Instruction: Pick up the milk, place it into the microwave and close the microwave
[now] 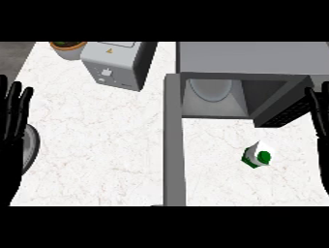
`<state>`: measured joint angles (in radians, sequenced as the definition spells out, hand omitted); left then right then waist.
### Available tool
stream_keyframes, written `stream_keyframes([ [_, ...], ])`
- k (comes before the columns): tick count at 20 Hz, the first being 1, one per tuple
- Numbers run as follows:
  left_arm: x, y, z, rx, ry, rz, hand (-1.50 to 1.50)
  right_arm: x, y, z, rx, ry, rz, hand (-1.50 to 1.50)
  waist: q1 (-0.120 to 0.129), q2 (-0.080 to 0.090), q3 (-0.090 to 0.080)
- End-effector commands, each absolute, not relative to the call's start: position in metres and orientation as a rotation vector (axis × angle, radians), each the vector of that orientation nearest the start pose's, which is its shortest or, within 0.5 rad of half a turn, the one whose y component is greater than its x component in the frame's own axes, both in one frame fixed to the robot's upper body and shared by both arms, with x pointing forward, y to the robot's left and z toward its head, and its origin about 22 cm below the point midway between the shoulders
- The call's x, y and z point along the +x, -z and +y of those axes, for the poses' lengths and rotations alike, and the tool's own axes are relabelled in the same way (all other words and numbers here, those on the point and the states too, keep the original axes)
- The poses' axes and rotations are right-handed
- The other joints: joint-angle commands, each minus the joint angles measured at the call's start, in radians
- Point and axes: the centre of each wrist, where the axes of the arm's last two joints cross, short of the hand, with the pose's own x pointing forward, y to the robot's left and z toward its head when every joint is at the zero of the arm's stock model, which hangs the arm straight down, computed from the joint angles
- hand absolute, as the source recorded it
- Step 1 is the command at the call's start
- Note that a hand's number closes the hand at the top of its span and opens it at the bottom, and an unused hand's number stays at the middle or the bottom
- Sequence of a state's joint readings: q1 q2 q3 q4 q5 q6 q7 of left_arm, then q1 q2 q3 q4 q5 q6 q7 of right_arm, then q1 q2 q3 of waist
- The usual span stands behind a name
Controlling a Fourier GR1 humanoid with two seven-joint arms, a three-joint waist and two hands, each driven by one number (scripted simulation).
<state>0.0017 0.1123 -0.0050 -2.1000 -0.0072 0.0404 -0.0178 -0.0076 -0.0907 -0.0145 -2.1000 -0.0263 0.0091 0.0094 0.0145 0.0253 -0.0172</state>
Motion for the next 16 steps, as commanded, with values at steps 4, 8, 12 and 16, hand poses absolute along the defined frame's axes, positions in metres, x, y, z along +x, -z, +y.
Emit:
stream_keyframes([
  [4,0.218,-0.129,0.28,0.055,0.073,-2.1,-1.5,0.216,-0.125,-0.201,-0.198,-0.02,-2.125,-1.5,-0.011,-0.025,0.016],
  [8,0.231,-0.113,0.267,0.012,-0.034,-1.97,-1.5,0.209,-0.133,-0.185,-0.223,-0.004,-2.035,-1.5,-0.016,-0.026,0.017],
  [12,0.203,-0.126,0.286,0.004,-0.025,-1.964,-1.5,0.183,-0.132,-0.157,-0.226,0.025,-2.03,-1.5,-0.013,-0.028,0.017],
  [16,0.2,-0.132,0.306,0.021,-0.035,-1.971,-1.5,0.178,-0.118,-0.164,-0.291,-0.004,-1.993,-1.5,-0.016,-0.027,0.017],
])
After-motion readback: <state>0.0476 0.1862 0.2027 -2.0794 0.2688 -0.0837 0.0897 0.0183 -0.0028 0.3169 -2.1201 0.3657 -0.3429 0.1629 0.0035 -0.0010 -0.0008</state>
